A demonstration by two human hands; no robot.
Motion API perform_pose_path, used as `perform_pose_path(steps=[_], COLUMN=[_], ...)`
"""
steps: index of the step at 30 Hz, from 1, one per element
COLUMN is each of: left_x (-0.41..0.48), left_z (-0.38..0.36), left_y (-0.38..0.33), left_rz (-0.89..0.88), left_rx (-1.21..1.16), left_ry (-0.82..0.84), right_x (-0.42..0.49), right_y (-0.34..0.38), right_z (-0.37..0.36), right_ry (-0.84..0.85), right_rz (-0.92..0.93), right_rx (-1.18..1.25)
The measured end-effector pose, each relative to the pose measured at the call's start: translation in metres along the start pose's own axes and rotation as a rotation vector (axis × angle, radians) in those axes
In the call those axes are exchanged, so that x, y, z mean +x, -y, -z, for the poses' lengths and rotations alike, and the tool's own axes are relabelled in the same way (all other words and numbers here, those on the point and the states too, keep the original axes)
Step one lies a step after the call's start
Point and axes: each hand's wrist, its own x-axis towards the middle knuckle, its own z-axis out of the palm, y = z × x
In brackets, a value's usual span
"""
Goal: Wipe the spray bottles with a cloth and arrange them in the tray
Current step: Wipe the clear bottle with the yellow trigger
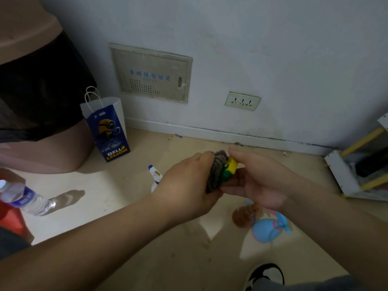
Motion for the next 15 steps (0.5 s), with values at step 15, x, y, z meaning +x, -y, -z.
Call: perform_pose_path(steps=[15], left_x=[0.013], left_z=[0.048], left_y=[0.02], left_rz=[0.107], left_rx=[-0.527], left_ry=[-0.014], right_x=[-0.001], right_y=[0.003], right_z=[0.005], right_ry=[0.056], right_rz=[0.453], right_rx=[-0.429])
